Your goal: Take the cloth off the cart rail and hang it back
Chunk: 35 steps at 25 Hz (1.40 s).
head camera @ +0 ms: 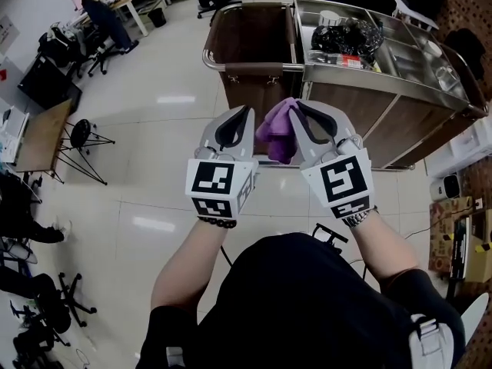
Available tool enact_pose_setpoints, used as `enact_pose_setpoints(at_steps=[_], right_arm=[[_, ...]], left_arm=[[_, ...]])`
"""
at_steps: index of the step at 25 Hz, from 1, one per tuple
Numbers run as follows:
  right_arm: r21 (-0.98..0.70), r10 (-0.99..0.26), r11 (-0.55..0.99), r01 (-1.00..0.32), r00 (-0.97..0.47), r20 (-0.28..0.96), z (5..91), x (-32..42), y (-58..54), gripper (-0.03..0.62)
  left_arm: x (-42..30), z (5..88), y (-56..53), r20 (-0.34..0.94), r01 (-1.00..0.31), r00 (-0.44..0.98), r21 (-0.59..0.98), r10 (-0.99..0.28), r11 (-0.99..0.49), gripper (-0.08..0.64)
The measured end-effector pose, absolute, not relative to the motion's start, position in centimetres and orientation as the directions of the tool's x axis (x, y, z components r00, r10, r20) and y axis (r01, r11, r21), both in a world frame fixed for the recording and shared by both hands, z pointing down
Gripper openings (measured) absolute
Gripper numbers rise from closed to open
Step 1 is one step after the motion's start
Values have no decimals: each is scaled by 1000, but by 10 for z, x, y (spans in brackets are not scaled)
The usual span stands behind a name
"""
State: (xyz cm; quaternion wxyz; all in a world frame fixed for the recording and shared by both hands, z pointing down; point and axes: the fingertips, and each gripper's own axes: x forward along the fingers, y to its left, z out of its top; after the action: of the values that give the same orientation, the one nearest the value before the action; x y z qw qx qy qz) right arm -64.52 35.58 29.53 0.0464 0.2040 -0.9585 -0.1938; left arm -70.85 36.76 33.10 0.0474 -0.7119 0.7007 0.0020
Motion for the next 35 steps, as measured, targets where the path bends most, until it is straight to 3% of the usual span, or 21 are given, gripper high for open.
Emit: enact_pose_setpoints(at_steps=[11,27,35], right_arm=[[383,-523,786,-485,-852,-6,289,-628,351,29],[349,-694,665,-660,-719,-38,282,-449,278,28],[350,-769,588,-729,-638,-37,296,-445,275,29]], left_arm=[[-686,317,358,-85,-986,154,-74,-984,-148,-2],[-506,314,270,-48,-923,375,-111,-926,-368,-2],[-499,327,259,-45,-875,478,-113,-877,-471,-3]])
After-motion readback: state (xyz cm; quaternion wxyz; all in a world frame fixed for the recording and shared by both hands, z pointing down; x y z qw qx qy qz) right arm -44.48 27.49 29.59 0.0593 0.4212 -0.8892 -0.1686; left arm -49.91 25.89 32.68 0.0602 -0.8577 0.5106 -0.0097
